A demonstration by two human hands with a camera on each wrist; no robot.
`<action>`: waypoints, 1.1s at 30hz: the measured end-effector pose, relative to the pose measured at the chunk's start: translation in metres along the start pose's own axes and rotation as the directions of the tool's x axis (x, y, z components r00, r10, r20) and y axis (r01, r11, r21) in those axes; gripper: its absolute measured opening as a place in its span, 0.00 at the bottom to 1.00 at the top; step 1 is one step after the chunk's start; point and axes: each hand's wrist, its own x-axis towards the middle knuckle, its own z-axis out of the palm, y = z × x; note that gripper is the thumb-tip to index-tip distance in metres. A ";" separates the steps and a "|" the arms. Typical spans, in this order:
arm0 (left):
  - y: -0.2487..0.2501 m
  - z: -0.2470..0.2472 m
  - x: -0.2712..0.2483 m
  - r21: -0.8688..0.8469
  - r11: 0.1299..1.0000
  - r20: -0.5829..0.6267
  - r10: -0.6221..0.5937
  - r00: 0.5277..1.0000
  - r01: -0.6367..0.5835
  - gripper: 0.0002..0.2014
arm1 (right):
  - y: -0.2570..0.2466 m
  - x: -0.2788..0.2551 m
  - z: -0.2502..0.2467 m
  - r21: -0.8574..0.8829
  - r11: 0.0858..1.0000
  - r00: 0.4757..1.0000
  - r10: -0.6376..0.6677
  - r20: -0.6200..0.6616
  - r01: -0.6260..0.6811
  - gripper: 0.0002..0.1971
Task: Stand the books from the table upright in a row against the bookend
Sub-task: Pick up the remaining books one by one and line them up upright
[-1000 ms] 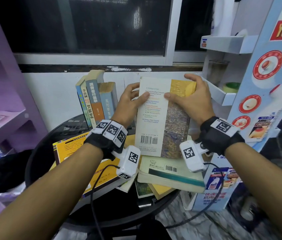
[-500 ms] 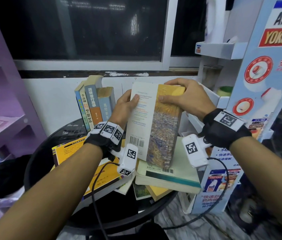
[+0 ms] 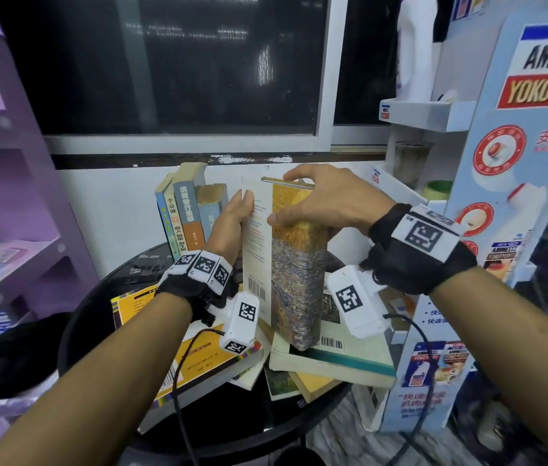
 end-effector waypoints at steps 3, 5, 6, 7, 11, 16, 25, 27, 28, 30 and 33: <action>0.004 -0.002 0.000 0.030 0.999 0.020 -0.014 1.000 0.014 0.10 | 0.001 -0.001 0.002 -0.023 1.000 1.000 -0.002 -0.023 0.001 0.38; 0.010 -0.003 -0.002 0.075 0.997 0.021 -0.036 0.999 0.034 0.10 | 0.004 -0.002 0.003 -0.020 1.000 0.998 -0.007 -0.062 0.006 0.36; 0.013 -0.005 -0.001 0.139 0.990 0.027 -0.036 0.999 0.032 0.11 | 0.005 -0.002 0.004 -0.012 1.000 0.997 -0.007 -0.083 0.006 0.36; 0.016 -0.008 -0.001 0.209 0.978 0.047 -0.024 0.999 0.013 0.12 | 0.006 -0.002 0.005 -0.006 1.000 0.995 -0.005 -0.104 0.004 0.35; 0.028 -0.026 0.006 0.338 0.941 0.019 0.018 1.000 -0.024 0.09 | 0.004 0.002 0.010 -0.007 1.000 0.989 0.001 -0.151 -0.002 0.33; 0.030 -0.055 0.021 0.474 0.879 -0.087 0.110 0.990 -0.056 0.08 | -0.004 0.011 0.015 -0.032 0.999 0.986 -0.020 -0.164 0.014 0.33; 0.047 -0.070 0.043 0.796 0.604 -0.129 0.240 0.962 -0.044 0.15 | -0.012 0.047 0.033 -0.049 0.999 0.982 -0.014 -0.190 0.005 0.33; 0.046 -0.073 0.051 0.845 0.533 -0.117 0.259 0.959 -0.041 0.16 | -0.014 0.058 0.036 -0.049 0.999 0.980 -0.009 -0.198 -0.001 0.33; 0.044 -0.075 0.056 0.868 0.495 -0.102 0.261 0.960 -0.043 0.16 | -0.014 0.062 0.038 -0.051 0.999 0.979 -0.010 -0.203 0.000 0.32; 0.039 -0.080 0.065 0.909 0.414 -0.053 0.250 0.967 -0.057 0.17 | -0.014 0.072 0.042 -0.058 0.998 0.977 -0.016 -0.214 0.004 0.32; 0.031 -0.089 0.081 0.963 0.249 0.040 0.228 0.973 -0.098 0.18 | -0.014 0.086 0.047 -0.070 0.997 0.976 -0.024 -0.217 0.009 0.32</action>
